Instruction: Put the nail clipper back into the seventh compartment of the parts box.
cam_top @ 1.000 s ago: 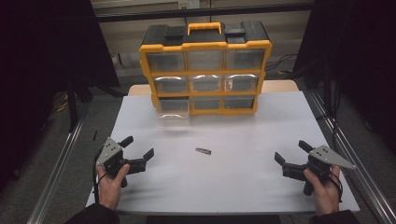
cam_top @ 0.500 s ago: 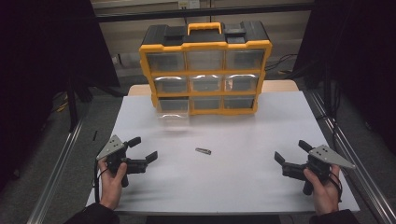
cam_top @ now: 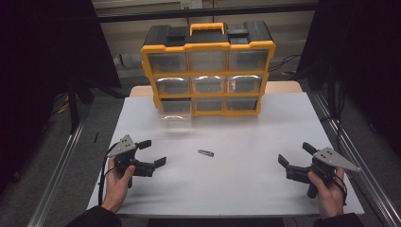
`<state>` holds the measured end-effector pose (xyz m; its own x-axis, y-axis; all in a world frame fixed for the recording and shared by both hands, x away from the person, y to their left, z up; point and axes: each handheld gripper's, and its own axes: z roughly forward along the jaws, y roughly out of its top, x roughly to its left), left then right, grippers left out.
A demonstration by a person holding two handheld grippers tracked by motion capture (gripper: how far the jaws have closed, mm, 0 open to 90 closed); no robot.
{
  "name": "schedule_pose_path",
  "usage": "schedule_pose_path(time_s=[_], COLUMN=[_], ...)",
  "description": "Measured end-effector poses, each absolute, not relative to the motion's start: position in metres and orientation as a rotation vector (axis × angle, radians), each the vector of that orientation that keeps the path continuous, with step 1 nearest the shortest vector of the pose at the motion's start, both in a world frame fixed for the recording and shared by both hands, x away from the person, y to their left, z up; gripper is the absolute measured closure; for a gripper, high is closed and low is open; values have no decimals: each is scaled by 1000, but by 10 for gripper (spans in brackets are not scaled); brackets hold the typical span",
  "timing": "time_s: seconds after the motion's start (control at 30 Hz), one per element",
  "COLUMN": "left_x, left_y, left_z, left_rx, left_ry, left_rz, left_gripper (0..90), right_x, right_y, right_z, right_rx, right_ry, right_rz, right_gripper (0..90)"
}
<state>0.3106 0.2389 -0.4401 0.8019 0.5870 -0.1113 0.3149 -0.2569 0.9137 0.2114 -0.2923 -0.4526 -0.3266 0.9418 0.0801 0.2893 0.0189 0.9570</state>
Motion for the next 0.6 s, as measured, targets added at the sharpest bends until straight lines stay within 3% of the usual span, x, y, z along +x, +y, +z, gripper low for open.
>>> schedule_pose_path(time_s=[0.6], left_x=[319], left_y=[206], left_z=[-441], left_rx=[1991], left_ry=[550], left_rz=[185], left_gripper=[44], right_x=[212], right_y=[-293], right_z=[-453], right_rx=[1262], right_ry=[1678], right_rz=[1333], right_gripper=[6])
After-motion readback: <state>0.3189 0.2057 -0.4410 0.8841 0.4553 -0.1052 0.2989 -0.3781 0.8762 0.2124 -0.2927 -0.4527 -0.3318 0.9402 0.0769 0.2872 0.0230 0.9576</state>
